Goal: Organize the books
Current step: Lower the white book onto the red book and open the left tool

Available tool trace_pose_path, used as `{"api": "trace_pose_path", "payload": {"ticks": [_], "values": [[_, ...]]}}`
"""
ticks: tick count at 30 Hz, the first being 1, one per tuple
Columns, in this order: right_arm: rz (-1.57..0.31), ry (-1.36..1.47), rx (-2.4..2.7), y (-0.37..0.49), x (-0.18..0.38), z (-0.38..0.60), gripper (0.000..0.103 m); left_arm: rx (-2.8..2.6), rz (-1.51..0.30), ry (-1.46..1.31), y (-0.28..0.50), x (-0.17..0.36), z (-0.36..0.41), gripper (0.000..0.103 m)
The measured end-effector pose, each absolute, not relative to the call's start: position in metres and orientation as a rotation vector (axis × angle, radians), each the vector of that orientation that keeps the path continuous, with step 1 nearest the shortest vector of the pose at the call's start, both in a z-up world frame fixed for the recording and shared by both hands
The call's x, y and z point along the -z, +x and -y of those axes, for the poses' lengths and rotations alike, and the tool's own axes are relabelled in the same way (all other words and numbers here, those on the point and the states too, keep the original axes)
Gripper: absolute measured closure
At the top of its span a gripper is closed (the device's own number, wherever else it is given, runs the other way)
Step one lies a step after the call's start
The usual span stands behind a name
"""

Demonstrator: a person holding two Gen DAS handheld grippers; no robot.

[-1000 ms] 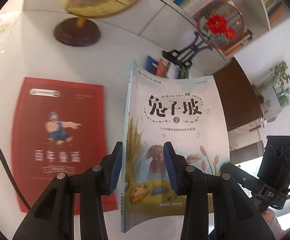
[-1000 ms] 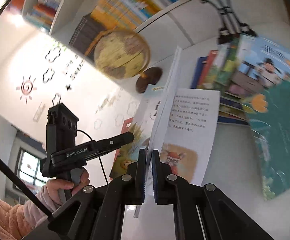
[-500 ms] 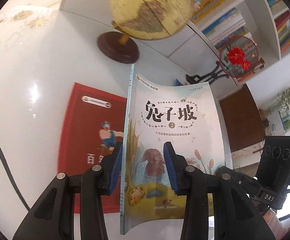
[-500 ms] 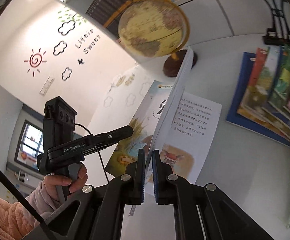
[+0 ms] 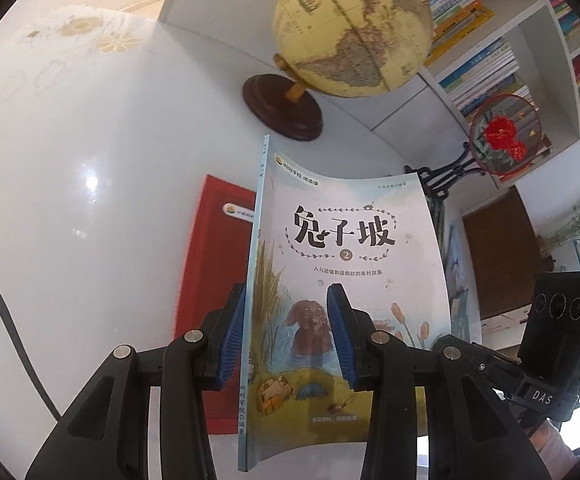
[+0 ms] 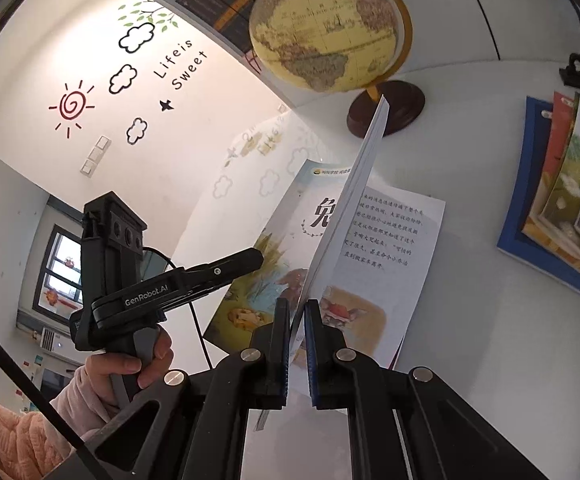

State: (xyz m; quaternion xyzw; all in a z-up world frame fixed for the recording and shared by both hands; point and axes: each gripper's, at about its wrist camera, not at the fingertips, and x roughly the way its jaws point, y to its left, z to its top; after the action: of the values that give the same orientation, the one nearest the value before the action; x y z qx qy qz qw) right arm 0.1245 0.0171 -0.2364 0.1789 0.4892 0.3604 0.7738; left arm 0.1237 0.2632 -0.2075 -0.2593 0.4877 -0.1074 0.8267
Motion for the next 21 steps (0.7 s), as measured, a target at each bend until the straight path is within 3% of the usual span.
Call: {"api": "trace_pose_path", "payload": {"ticks": [21], "values": [[-1.216,0.442,-0.691,0.142,0.279,-0.027,0.096,0.160,-1.096,-0.538,0.124,0.242,-0.274,0.067]]}}
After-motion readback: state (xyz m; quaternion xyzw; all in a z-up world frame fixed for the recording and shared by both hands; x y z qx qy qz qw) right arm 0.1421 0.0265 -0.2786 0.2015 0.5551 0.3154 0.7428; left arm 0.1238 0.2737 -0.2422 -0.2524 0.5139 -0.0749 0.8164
